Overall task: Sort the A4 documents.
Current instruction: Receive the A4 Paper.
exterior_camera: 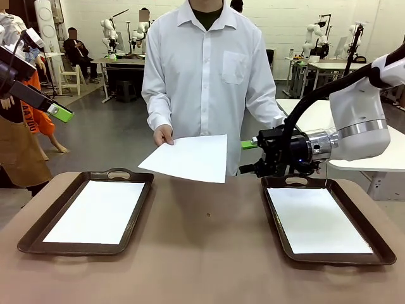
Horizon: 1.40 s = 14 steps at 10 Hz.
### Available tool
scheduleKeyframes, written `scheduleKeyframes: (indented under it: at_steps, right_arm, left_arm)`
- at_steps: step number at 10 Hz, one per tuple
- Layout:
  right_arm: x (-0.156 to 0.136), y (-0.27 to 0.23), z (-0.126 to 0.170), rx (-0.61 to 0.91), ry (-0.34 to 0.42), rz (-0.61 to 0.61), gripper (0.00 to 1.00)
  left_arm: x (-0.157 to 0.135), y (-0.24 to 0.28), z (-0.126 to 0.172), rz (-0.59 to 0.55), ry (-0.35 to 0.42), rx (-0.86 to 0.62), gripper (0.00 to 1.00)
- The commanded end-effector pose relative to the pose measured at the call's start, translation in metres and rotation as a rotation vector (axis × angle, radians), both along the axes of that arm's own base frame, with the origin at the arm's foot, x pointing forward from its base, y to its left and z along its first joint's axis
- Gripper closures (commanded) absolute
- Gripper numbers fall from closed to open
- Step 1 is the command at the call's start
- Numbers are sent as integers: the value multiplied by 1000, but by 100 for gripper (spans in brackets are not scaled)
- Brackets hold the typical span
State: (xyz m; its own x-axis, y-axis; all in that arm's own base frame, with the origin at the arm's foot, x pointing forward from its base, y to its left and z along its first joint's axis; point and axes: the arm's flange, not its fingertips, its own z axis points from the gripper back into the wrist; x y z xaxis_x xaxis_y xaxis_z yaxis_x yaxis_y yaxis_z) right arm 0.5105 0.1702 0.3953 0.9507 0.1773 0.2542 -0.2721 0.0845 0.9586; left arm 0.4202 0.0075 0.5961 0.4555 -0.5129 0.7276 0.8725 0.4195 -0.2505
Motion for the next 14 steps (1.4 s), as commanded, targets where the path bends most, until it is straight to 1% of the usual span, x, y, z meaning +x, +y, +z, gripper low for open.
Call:
scheduleKeyframes:
  at_steps: [1,3,4,6,7,9,11,14]
  right_arm:
    - [-3,16,-11,-18,30,-53,0]
    - [0,27,-21,-37,15,-95,0]
    - [4,32,-22,-17,5,-130,0]
    - [10,42,-22,-1,-14,-141,0]
    - [18,46,-23,-8,-27,-155,0]
    - [31,55,-25,-4,-15,-179,0]
    - [39,65,-30,3,19,-192,0]
    - [41,69,-30,66,29,-208,0]
  left_arm:
    - [-1,0,1,-3,-2,4,0]
    - [-1,0,1,-3,-2,4,0]
    - [-1,0,1,-3,-2,4,0]
    - [-1,0,1,-3,-2,4,0]
    - [-1,0,1,-3,-2,4,0]
    - [-1,0,1,-3,-2,4,0]
    - [-1,0,1,-3,-2,4,0]
    - [-1,0,1,-3,-2,4,0]
